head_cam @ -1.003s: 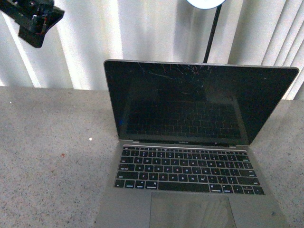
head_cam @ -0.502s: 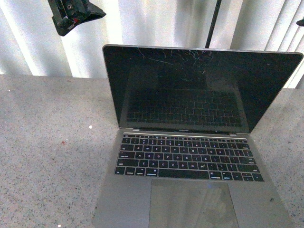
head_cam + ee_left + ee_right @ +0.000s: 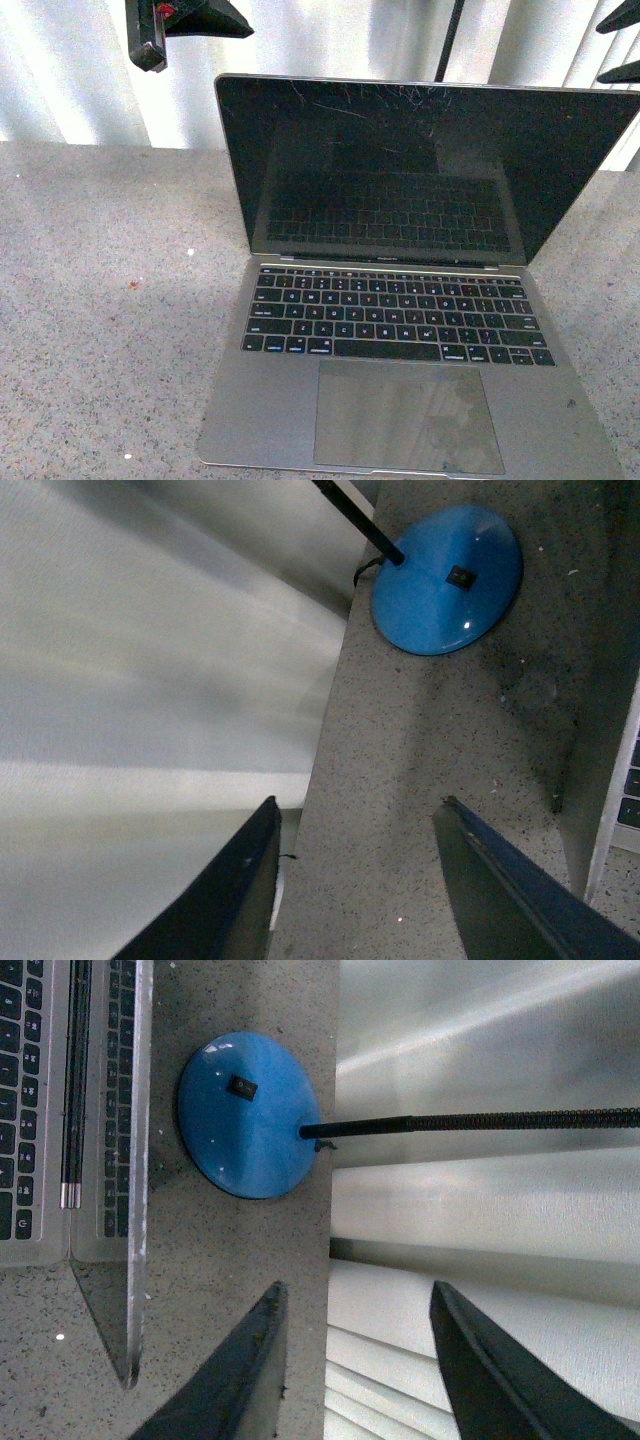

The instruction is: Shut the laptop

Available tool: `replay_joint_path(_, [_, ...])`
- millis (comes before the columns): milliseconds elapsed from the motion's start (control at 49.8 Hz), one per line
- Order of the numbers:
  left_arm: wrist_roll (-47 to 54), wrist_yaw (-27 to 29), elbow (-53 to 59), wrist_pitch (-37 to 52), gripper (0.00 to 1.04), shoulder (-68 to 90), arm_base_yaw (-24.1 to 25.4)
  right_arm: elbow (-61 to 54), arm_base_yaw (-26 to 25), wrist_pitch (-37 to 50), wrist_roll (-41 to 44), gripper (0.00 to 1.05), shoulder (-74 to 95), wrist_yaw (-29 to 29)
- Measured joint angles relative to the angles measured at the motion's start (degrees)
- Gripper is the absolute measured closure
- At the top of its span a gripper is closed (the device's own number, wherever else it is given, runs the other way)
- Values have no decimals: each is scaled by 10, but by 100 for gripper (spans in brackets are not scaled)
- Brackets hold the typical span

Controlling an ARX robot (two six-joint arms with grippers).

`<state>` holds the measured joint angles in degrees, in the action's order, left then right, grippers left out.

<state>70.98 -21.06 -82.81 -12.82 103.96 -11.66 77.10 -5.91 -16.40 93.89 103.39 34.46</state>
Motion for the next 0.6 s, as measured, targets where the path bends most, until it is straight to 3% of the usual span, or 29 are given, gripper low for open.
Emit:
replay_joint_path(140, [23,-16,-13,-8,102,14,-6,31,1,-48,13,94,7,2])
replay_joint_path(181, [29,-18,-17,-7,101,20,-6,39,1,-60,15,102,8,3])
replay_joint_path(301, [40,-32,-22,-5,101,32,-6,56,1,-96,19,102,11,3])
replay_joint_path(602, [81,-27,-58,-119,101,48,-7,88,1,-198,35,102,29,-11])
